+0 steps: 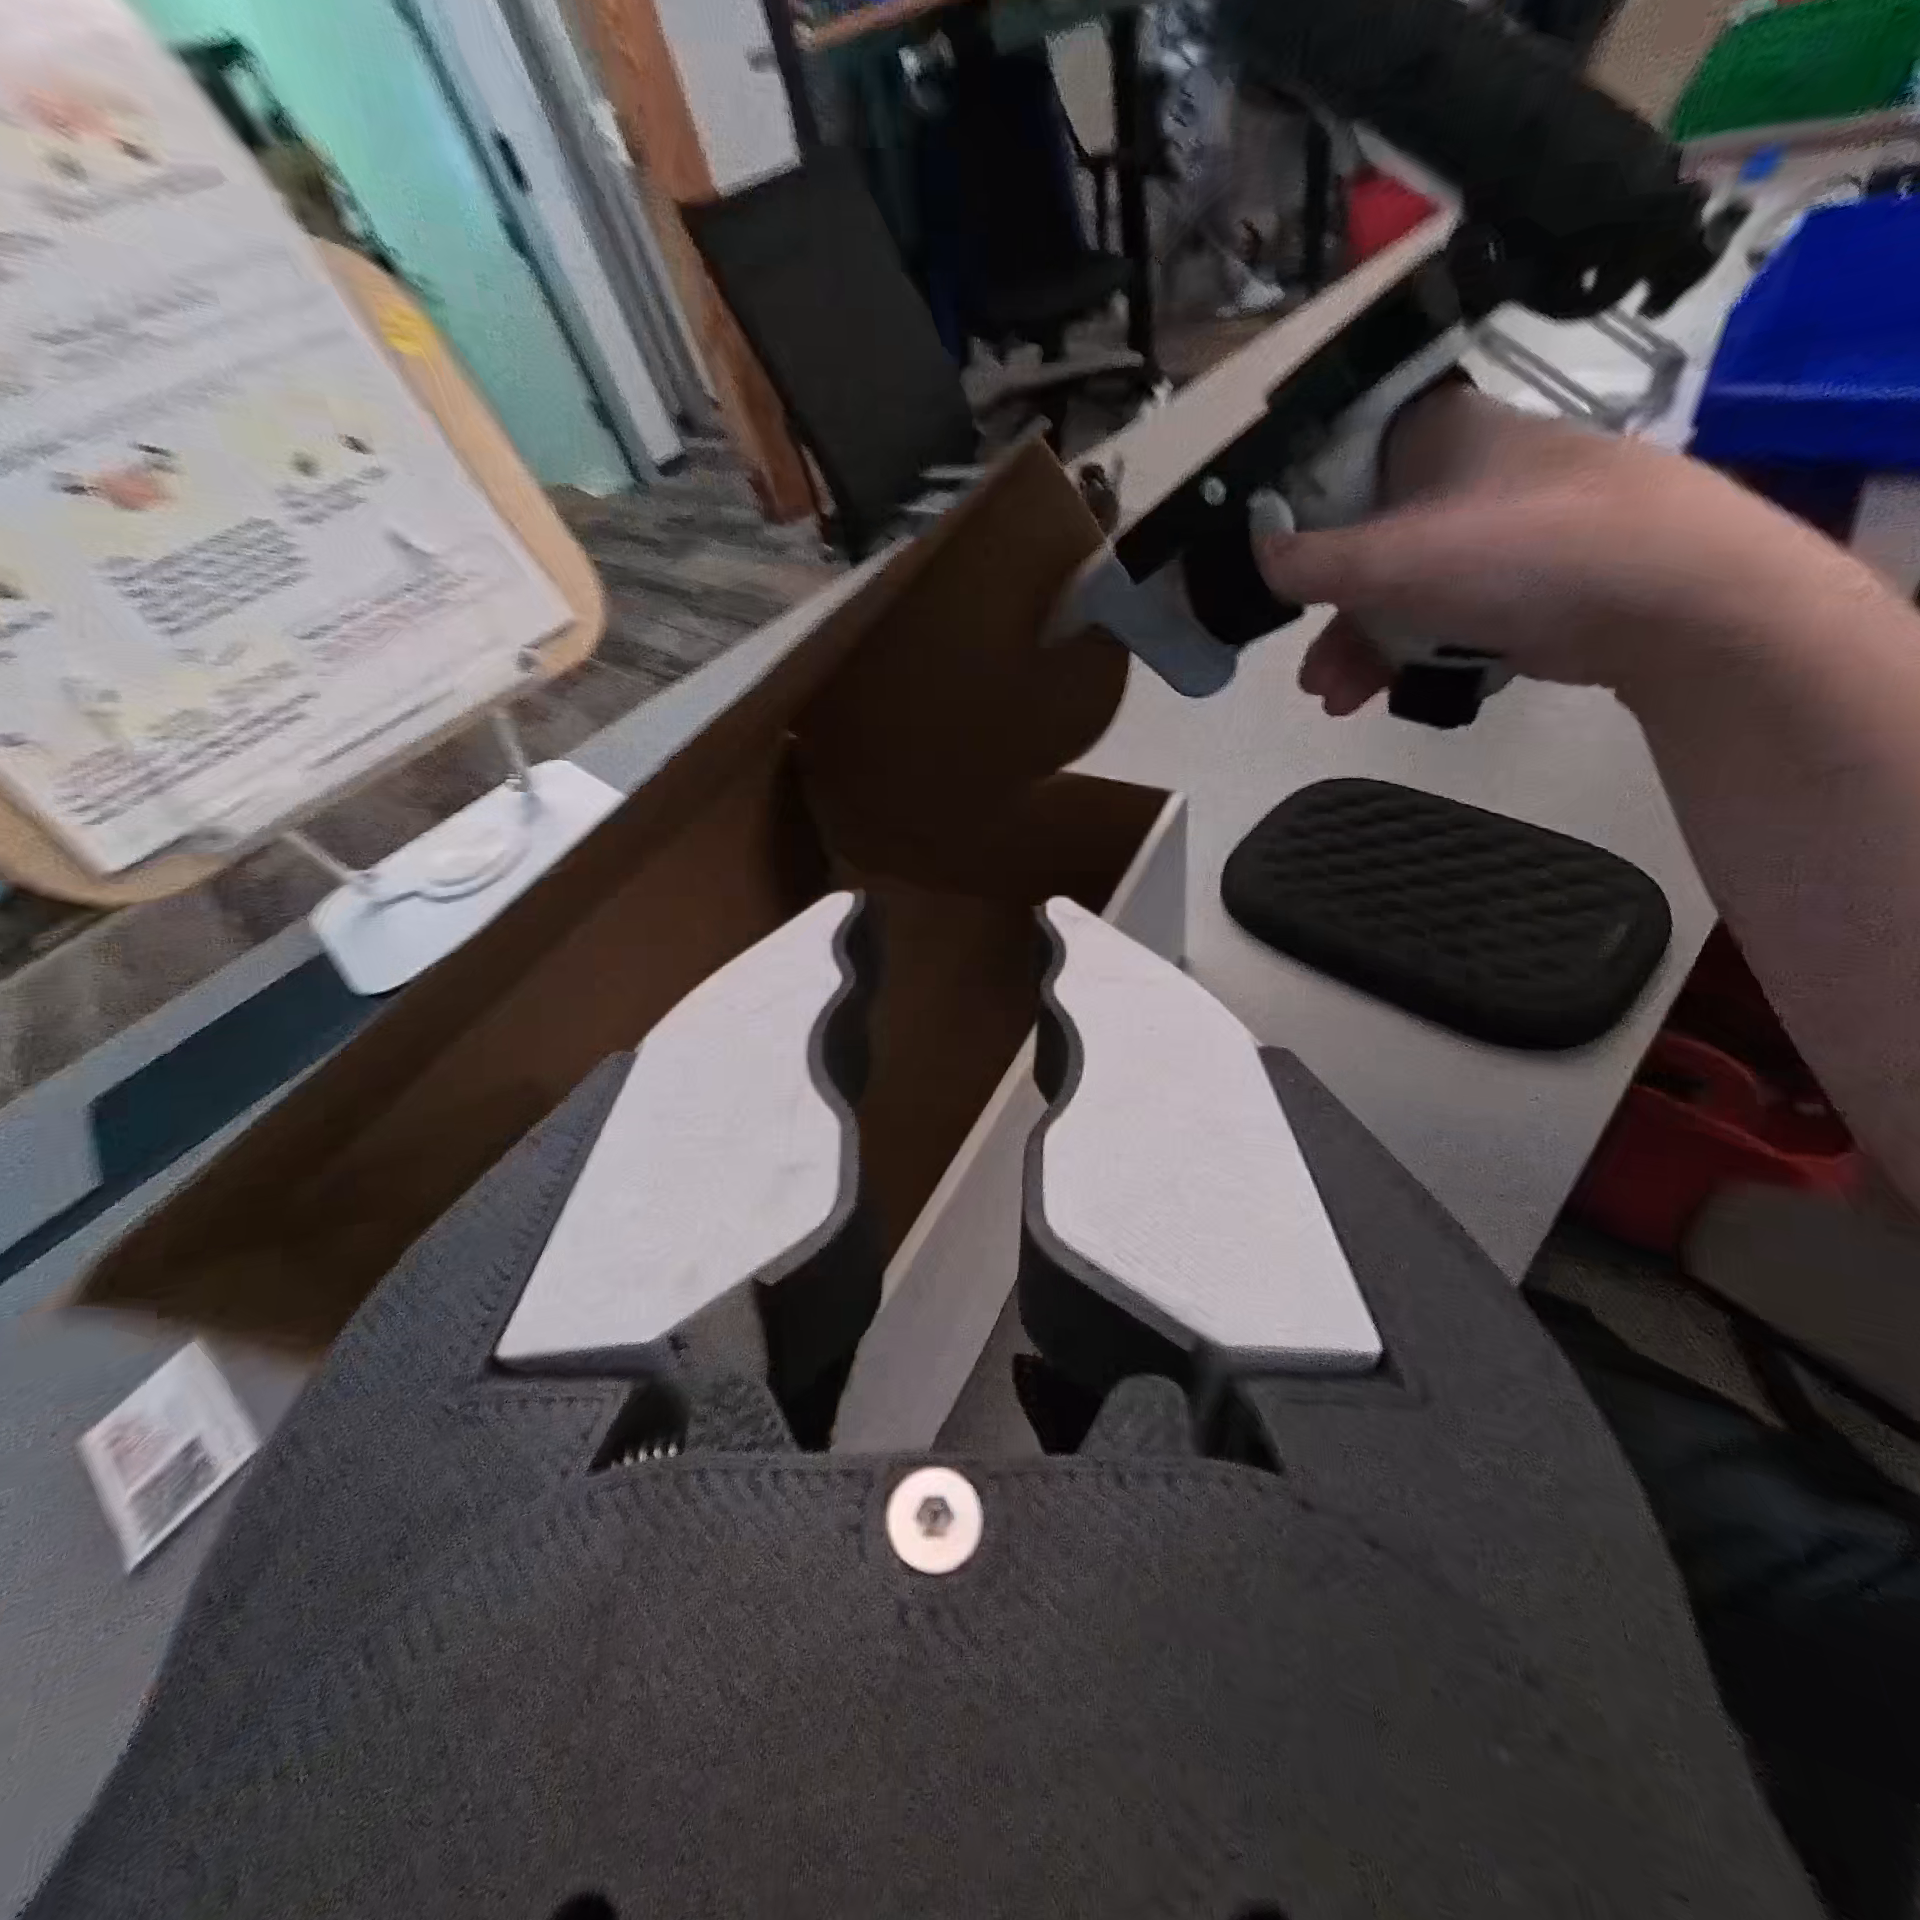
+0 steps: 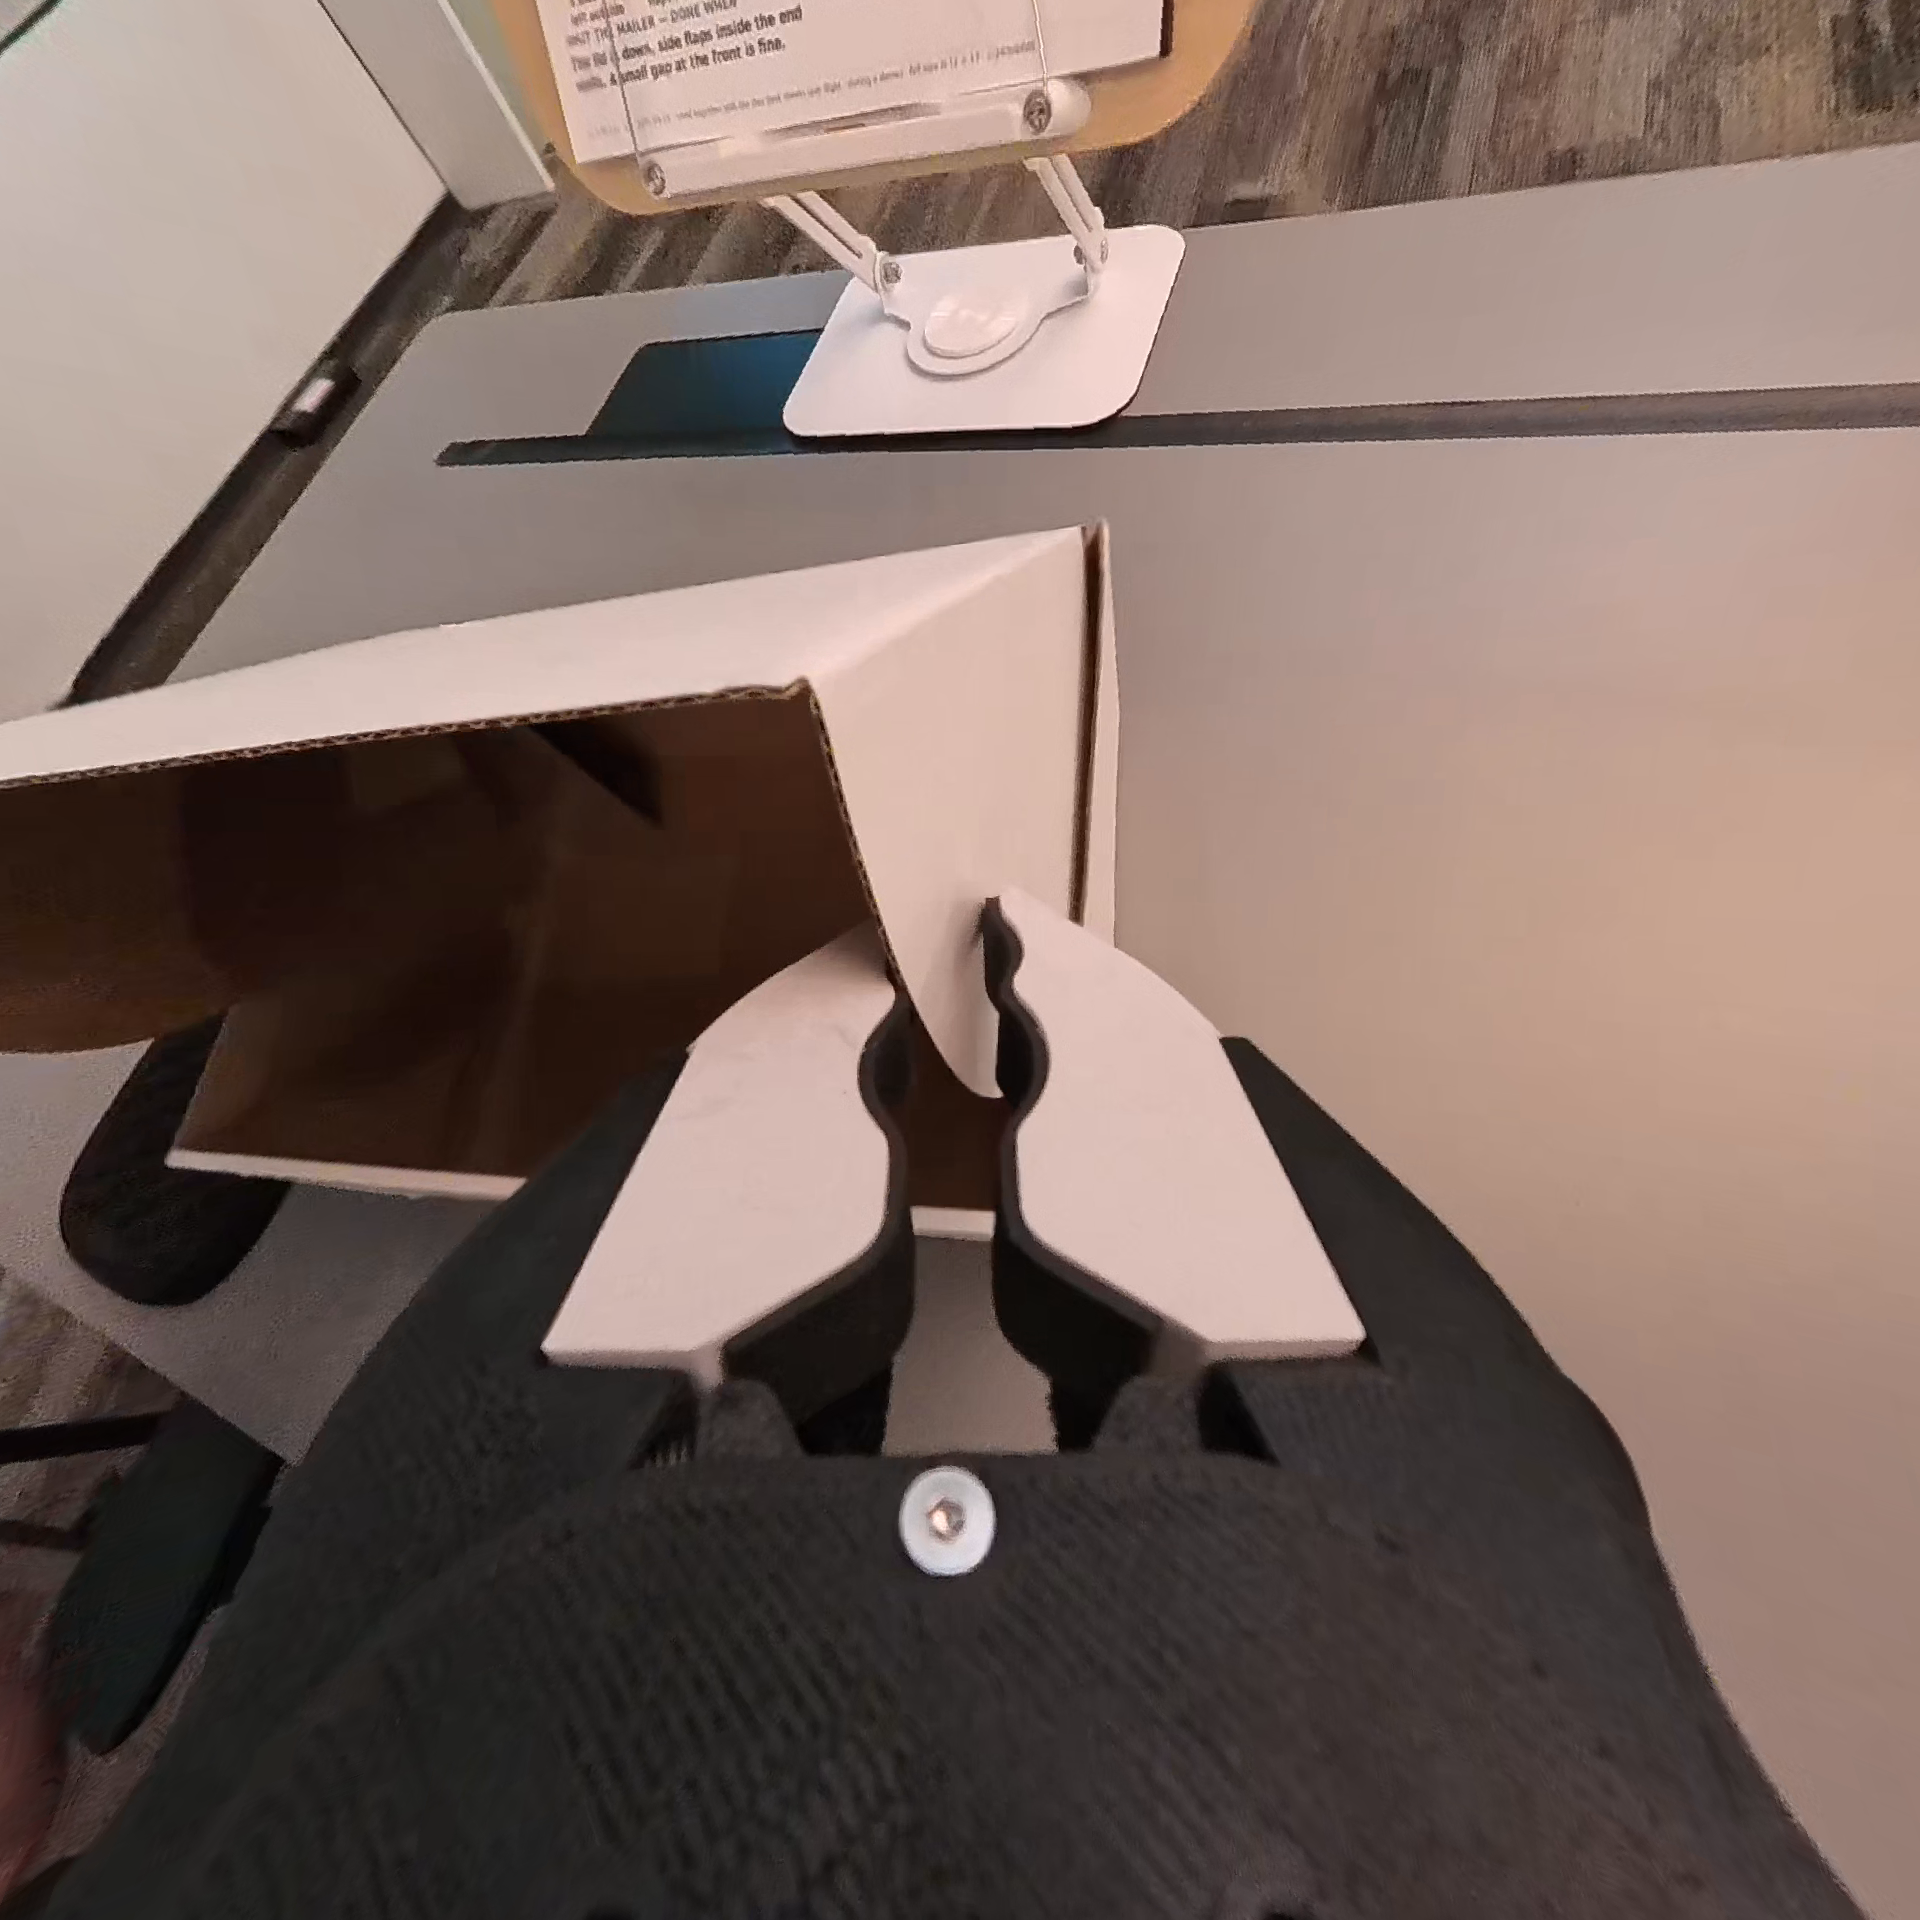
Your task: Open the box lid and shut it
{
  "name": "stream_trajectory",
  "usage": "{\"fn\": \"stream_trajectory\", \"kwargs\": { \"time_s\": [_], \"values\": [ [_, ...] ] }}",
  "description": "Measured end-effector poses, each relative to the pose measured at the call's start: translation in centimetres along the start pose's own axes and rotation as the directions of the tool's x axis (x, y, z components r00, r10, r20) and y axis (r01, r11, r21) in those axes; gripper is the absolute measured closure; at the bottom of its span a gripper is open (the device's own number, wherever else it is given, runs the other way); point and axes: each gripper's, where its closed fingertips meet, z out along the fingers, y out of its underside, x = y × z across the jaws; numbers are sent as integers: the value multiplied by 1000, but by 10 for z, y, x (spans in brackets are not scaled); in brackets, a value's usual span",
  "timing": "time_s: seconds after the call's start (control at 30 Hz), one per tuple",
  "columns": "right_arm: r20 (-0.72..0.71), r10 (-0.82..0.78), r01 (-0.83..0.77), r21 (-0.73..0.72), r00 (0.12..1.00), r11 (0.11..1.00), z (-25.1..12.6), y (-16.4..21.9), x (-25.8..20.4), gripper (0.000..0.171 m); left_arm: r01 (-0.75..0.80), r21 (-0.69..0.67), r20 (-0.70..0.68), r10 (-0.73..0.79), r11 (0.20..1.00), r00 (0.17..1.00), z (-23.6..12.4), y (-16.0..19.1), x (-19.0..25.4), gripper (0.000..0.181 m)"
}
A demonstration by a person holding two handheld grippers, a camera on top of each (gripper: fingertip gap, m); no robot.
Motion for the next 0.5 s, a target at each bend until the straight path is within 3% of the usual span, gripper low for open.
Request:
{"fn": "stream_trajectory", "kwargs": {
  "time_s": [0.03, 0.17, 0.27, 0.4, 0.5],
  "values": [
    [2, -10, 10, 6, 1000, 1000, -1, 4, -1, 159, 2, 30, 35, -3, 1000, 999, -17, -1, -4, 153],
    [1, -51, 51, 30, 999, 998, -5, 19, -5, 159, 38, 120, 232, -66, 992, 971, -74, 7, -42, 135],
    [-5, -77, 77, 33, 997, 996, -8, 29, -8, 158, 100, 160, 343, -150, 982, 927, -96, 26, -74, 118],
    [-16, -130, 130, 24, 991, 991, -10, 41, -14, 158, 217, 71, 352, -228, 973, 908, -77, 68, -101, 114],
    [-24, -161, 161, 13, 987, 987, -9, 53, -14, 157, 275, 12, 288, -267, 961, 920, -51, 91, -106, 136]
  ]
}}
